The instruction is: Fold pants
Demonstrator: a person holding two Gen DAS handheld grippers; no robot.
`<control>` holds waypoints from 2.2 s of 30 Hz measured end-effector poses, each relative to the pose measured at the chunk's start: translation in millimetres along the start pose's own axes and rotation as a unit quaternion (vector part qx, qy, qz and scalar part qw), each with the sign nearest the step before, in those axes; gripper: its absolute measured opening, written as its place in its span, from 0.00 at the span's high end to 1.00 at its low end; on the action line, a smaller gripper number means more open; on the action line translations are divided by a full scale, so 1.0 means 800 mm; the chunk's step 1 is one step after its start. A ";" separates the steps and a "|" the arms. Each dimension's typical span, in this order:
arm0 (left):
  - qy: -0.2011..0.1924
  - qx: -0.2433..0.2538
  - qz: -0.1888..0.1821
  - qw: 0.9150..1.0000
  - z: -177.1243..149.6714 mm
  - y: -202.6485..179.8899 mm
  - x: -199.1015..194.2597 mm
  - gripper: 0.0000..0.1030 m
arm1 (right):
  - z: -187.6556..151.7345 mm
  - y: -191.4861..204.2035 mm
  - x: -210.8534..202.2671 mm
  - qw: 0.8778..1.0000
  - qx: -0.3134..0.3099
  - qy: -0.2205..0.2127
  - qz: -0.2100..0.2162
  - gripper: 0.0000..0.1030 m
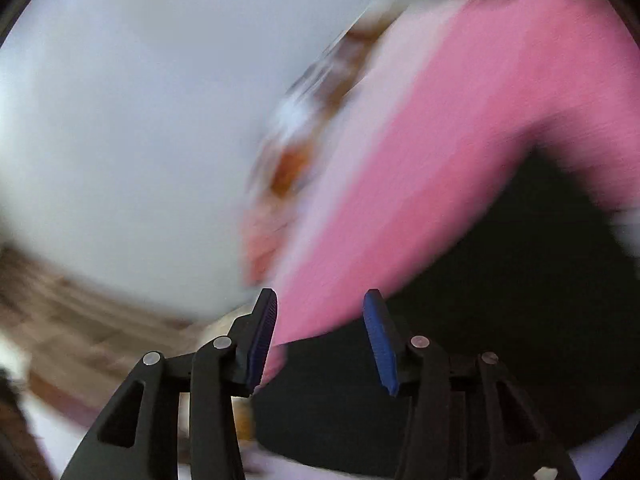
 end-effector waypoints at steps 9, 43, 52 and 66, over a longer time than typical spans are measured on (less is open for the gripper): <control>0.016 0.107 -0.058 0.993 -0.028 -0.142 0.005 0.28 | -0.046 -0.089 -0.201 0.990 0.064 -0.109 -0.058 0.62; 0.072 0.124 -0.059 0.988 -0.073 -0.182 0.013 0.28 | -0.081 -0.138 -0.141 0.990 0.102 -0.070 -0.067 0.96; 0.084 0.121 -0.057 0.988 -0.079 -0.176 0.019 0.28 | -0.065 -0.143 -0.175 0.985 0.114 -0.117 -0.052 0.91; 0.079 0.145 -0.062 0.984 -0.088 -0.188 0.015 0.28 | -0.064 -0.132 -0.132 0.991 0.082 -0.079 -0.069 0.81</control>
Point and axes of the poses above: each gripper's, at about its wrist camera, not at the fingertips, and x roughly the way its jaws point, y to its left, z to its top, the point moved 10 cm from there along x, roughly the way its jaws point, and after that the axes turned 15 degrees about z, right-handed, at the moved point
